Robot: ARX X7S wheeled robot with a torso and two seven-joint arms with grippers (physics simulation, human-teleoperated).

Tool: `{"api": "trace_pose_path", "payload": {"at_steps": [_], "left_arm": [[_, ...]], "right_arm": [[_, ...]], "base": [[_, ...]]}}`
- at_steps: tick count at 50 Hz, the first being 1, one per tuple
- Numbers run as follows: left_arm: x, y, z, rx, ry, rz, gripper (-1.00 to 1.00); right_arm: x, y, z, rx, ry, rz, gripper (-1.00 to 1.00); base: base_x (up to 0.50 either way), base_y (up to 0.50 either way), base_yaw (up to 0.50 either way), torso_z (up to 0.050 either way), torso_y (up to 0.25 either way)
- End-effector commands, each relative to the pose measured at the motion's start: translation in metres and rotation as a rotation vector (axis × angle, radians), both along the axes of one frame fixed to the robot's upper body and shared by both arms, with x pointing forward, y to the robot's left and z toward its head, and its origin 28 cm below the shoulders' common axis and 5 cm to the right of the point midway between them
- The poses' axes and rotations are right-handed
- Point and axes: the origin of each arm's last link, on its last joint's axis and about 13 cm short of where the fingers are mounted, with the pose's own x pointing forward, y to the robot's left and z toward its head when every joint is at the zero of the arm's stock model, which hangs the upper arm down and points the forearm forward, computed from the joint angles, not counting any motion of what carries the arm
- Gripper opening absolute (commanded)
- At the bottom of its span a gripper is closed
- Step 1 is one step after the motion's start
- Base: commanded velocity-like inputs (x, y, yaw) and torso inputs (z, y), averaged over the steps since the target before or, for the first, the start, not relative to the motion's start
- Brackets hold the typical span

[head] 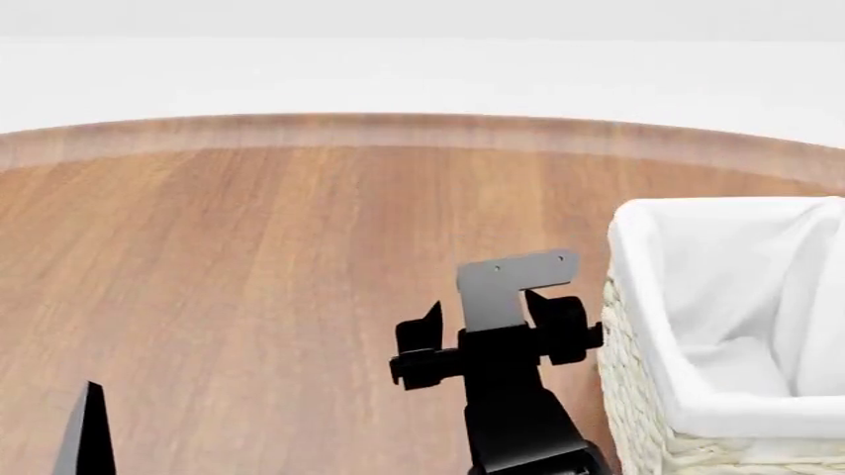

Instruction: Pick up the cream cheese box, and put it in the basket.

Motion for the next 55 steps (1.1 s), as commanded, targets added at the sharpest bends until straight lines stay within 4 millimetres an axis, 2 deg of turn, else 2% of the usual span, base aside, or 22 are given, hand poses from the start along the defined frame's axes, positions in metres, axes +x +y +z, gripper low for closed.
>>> {"api": "trace_pose_path", "payload": {"at_steps": [1, 7, 28, 55], "left_arm": [[0.0, -0.001, -0.001, 0.007, 0.005, -0.006, 1.0], [-0.001, 0.0, 0.0, 0.017, 0.001, 0.001, 1.0], [0.0, -0.001, -0.001, 0.012, 0.003, -0.004, 1.0], [0.0, -0.001, -0.003, 0.006, 0.004, -0.005, 1.0]], "right_arm": [[-0.008, -0.001, -0.014, -0.001, 0.029, 0.01, 1.0], [-0.01, -0.001, -0.017, -0.008, 0.029, 0.009, 1.0], [-0.016, -0.002, -0.027, -0.001, 0.01, 0.007, 1.0], [-0.038, -0.004, -0.058, 0.009, 0.059, -0.007, 1.0]], "base": [[0.0, 0.0, 0.0, 0.0, 0.0], [0.0, 0.0, 0.0, 0.0, -0.034], [0.0, 0.0, 0.0, 0.0, -0.17], [0.0, 0.0, 0.0, 0.0, -0.003]]}}
